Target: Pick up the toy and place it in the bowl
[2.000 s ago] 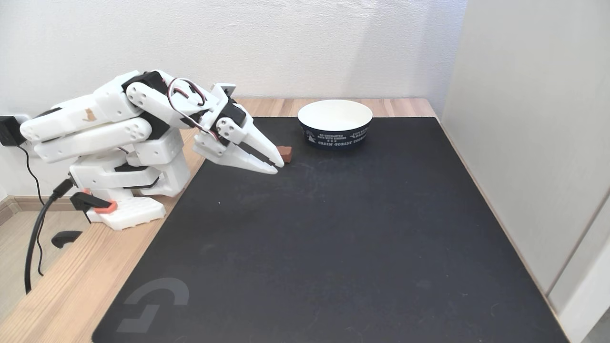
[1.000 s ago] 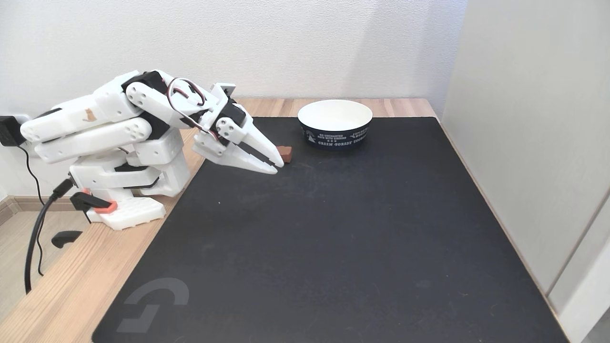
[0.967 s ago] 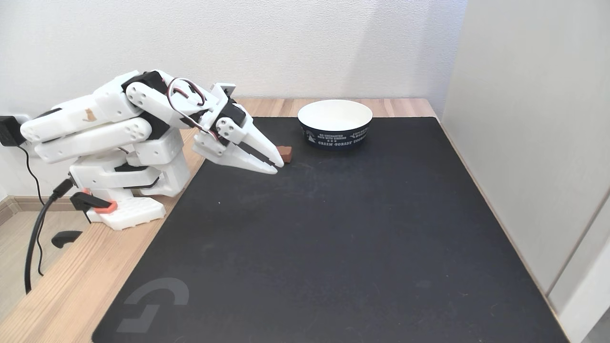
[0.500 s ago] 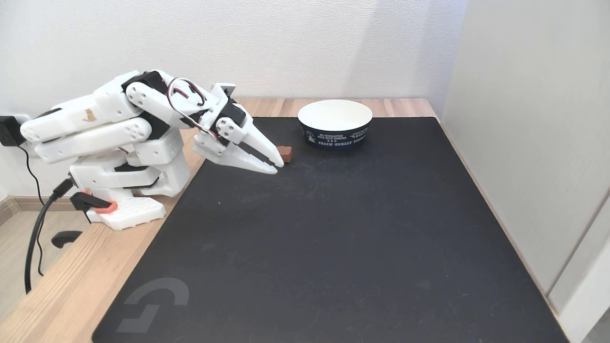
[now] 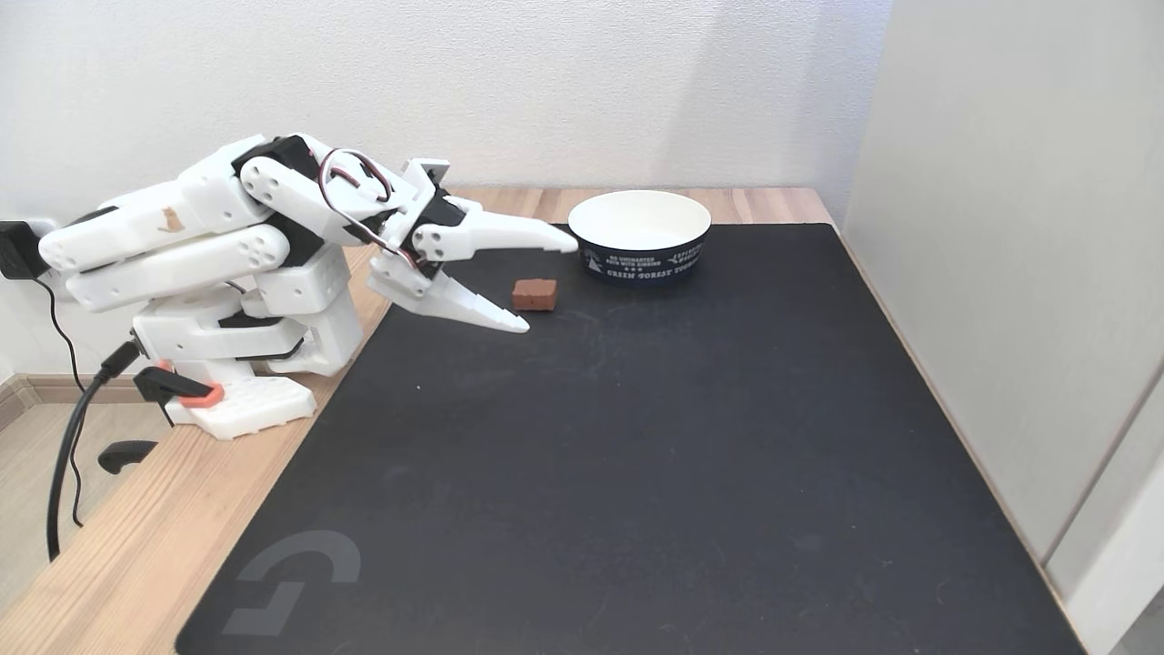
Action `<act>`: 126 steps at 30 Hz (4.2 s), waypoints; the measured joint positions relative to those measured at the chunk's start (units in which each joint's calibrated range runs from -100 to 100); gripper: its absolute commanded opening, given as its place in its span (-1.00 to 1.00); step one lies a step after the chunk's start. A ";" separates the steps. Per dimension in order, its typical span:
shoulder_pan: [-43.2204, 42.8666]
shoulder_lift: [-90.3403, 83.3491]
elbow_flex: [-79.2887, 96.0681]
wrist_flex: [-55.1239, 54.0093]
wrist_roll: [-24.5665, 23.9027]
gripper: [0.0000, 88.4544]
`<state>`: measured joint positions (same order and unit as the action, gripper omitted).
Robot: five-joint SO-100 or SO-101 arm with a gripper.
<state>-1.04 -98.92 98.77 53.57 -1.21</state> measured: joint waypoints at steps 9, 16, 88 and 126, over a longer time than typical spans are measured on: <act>0.00 0.00 0.00 0.00 0.00 -0.09; 0.00 0.00 0.00 0.08 0.00 -0.08; -36.04 104.08 -69.25 13.00 -24.50 -0.09; -38.62 96.09 -87.48 20.94 -24.50 -0.86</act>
<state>-39.66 -2.83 11.29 74.50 -25.71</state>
